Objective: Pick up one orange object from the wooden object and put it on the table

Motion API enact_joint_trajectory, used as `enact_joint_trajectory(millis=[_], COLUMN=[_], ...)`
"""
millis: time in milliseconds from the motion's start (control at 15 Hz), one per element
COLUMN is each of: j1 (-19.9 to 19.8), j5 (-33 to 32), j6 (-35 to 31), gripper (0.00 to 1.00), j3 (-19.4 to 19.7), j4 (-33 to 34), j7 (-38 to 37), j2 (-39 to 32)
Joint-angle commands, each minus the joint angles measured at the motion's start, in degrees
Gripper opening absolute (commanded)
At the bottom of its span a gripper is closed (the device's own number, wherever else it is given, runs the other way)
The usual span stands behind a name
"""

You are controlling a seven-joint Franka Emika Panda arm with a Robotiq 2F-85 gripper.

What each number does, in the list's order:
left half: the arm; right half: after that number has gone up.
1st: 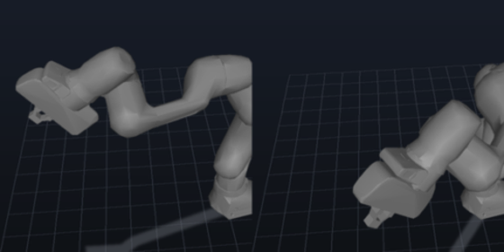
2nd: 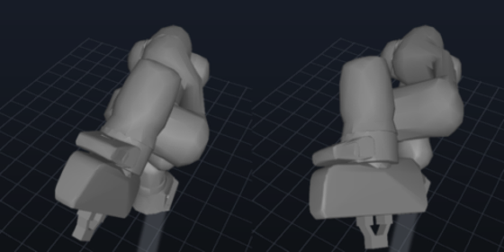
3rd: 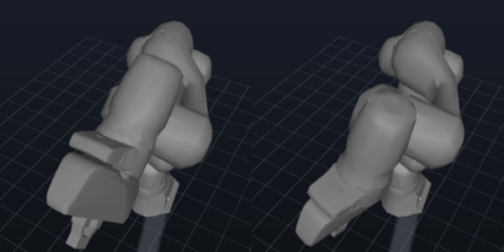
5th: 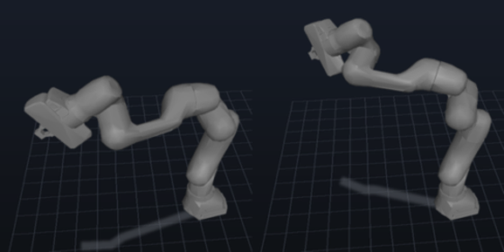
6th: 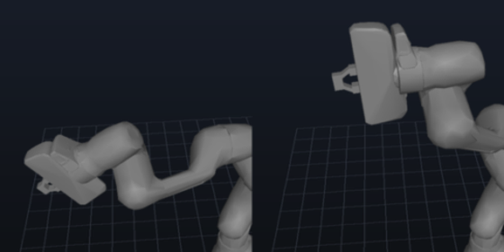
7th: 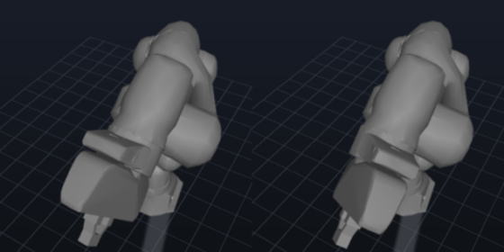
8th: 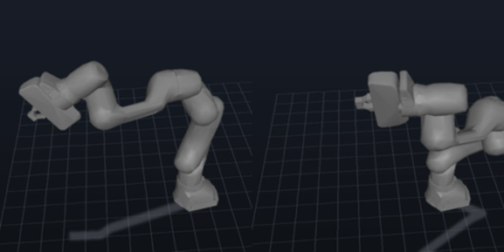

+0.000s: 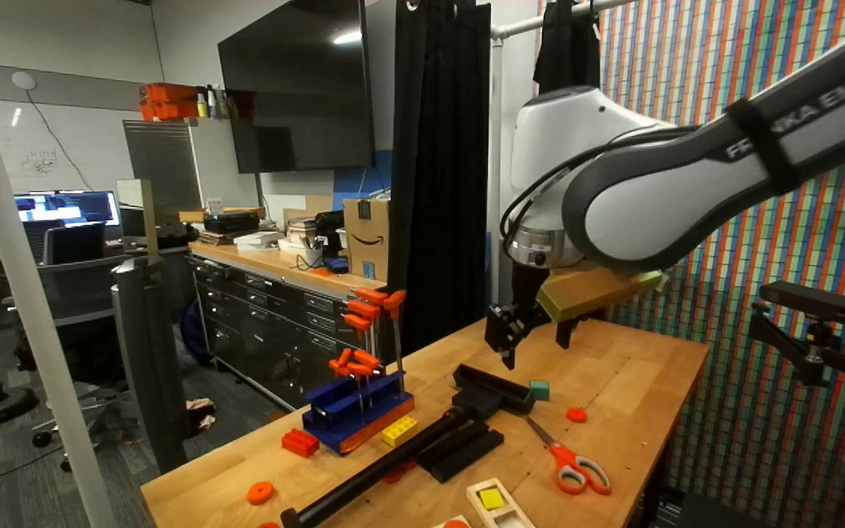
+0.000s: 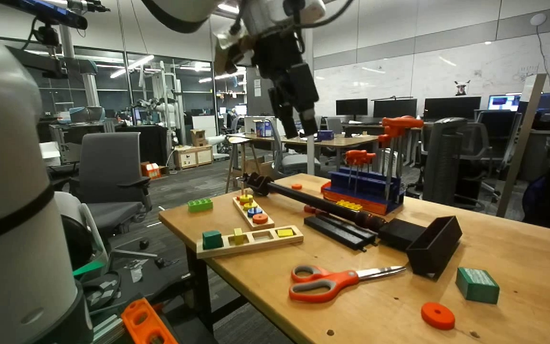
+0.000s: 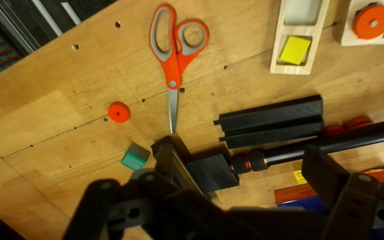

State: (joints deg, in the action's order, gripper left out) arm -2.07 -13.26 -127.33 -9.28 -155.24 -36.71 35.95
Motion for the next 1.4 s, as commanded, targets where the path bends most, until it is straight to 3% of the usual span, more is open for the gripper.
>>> enact_joint_trajectory(millis=[0,267,467,867,1133,1200,1333], j1=[3.73,6.67,9.76,10.45,8.79,7.88,7.57], j5=[5.15,8.6,12.23,19.35,21.06,20.37,20.29], j6=[11.13,22.21,27.65,39.52,46.51,43.57,43.96], gripper=[1.0,1.0,1.0,1.0,1.0,1.0,1.0], j3=[-3.95,-5.65,-1.87,3.63,3.68,2.9,2.72], j4=[-0.87,0.7,2.48,6.35,8.82,6.1,6.08], j7=[-0.29,0.87,8.58,23.78,27.51,27.26,27.34], j2=[13.98,26.93,31.79,32.57,31.06,32.99,32.89])
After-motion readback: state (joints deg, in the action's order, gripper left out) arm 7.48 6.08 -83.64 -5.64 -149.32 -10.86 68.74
